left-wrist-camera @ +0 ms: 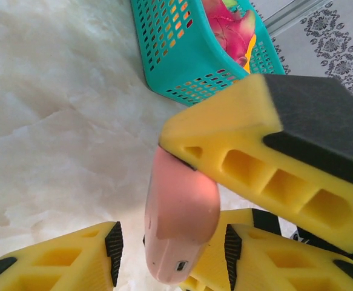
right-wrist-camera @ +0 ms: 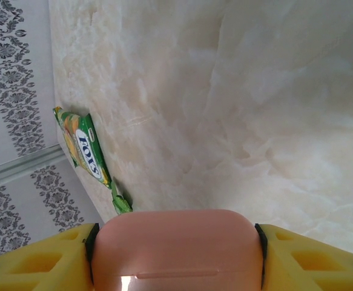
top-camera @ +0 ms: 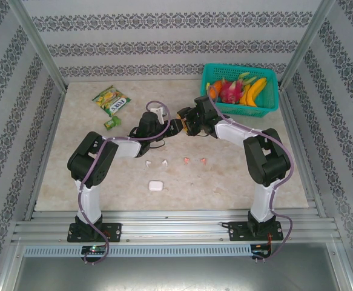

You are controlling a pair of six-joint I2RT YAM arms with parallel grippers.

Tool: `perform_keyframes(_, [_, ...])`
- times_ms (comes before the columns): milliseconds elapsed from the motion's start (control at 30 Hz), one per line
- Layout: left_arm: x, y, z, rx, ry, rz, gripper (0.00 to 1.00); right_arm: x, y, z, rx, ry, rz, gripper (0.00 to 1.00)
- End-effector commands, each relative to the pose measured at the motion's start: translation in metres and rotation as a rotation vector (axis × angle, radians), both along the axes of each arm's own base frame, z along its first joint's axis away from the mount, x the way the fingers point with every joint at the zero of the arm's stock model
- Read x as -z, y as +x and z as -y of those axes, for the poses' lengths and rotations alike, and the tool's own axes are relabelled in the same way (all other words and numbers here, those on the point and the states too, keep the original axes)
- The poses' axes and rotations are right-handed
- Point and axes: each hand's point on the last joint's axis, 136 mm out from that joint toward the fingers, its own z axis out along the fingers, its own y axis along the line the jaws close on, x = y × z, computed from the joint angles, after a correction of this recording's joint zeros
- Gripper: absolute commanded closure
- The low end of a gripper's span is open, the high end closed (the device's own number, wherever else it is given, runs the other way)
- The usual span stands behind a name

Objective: Insert wireless bluetooth earbuds into charging case

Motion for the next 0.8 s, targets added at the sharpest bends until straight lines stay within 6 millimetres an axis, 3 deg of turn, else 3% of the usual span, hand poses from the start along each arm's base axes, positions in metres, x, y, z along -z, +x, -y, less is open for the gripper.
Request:
perform_keyframes(0, [-0.0008,0.0042,0.0056,0.006,0.022,0.025,0.5,-0.0221,-0.0048,-0.0078,-0.011,0.039,0.041,0.42])
perform_keyframes(367, [-0.0047,0.0111,0.0088,0.004,0.025,0.036,0.53,-0.0244,-0.0073,-0.0108,-0.018,0.047,0.043,0.42])
perform_keyframes(767, [-0.0065,0.0123,0.0091,0.007,0.027,0.04,0.65,-0.022,-0.0088,-0.0089,-0.013,0.045,0.04,0.42])
